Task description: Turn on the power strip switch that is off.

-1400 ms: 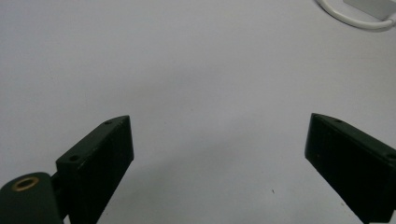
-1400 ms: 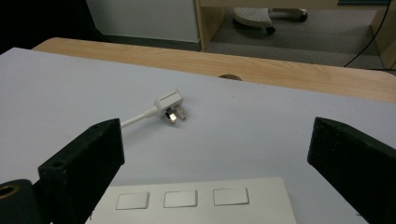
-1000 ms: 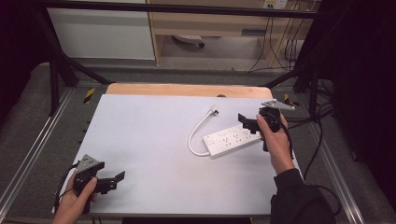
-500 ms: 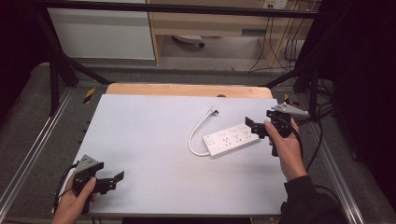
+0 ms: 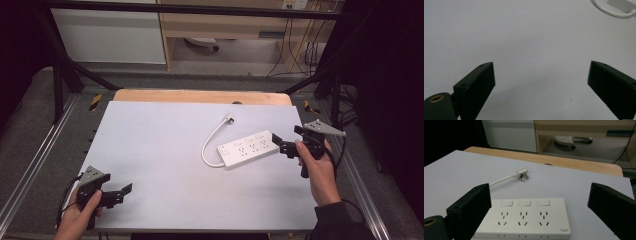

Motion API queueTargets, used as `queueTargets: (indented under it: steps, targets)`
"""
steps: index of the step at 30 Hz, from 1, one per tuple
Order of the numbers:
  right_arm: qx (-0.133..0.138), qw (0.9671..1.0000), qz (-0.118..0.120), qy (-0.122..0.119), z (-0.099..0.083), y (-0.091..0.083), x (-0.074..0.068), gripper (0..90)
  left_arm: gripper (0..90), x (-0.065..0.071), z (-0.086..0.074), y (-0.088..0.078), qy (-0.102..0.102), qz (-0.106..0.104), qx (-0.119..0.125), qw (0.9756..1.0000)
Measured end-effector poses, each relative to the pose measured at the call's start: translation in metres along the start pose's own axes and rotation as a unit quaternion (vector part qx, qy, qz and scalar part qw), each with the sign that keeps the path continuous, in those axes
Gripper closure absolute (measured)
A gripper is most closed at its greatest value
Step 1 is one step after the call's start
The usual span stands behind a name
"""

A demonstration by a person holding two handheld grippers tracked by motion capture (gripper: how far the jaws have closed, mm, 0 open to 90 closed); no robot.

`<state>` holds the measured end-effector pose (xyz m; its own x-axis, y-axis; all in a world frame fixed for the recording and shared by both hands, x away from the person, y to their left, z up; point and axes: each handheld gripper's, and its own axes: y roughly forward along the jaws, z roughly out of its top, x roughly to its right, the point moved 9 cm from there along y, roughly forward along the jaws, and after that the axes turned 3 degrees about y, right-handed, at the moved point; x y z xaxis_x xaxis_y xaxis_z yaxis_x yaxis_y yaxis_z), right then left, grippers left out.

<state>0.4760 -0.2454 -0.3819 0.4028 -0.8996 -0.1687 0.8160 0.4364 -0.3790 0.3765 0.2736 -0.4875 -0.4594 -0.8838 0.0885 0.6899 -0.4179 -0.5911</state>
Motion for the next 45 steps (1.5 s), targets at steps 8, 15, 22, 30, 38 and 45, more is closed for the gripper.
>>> queueTargets:
  steps: [8, 15, 22, 30, 38, 45]
  targets:
    - [0.016, 0.9999, 0.004, 0.001, -0.014, -0.016, 0.001, 4.7, 7.5, 0.000, 0.000, 0.000, 0.000, 0.001, -0.001, 1.0000]
    - [0.031, 0.9995, -0.003, -0.002, -0.024, -0.027, 0.005, 5.3, 7.5, 0.000, -0.001, 0.001, 0.000, 0.001, -0.002, 1.0000]
    - [0.026, 0.9997, -0.002, 0.003, -0.043, -0.032, 0.009, 5.8, 7.6, 0.000, -0.001, 0.000, -0.004, -0.002, -0.001, 1.0000]
    - [0.019, 0.9998, 0.000, 0.002, -0.064, -0.031, 0.009, 5.9, 7.6, -0.001, -0.001, 0.001, -0.001, 0.002, -0.004, 1.0000]
    - [0.004, 0.9999, 0.001, -0.010, -0.085, -0.022, 0.006, 5.1, 7.6, -0.001, -0.002, 0.001, -0.001, 0.002, -0.005, 1.0000]
    - [-0.030, 0.9991, 0.011, -0.028, -0.105, -0.006, -0.009, 4.1, 7.6, 0.000, -0.002, 0.001, 0.000, 0.001, -0.006, 1.0000]
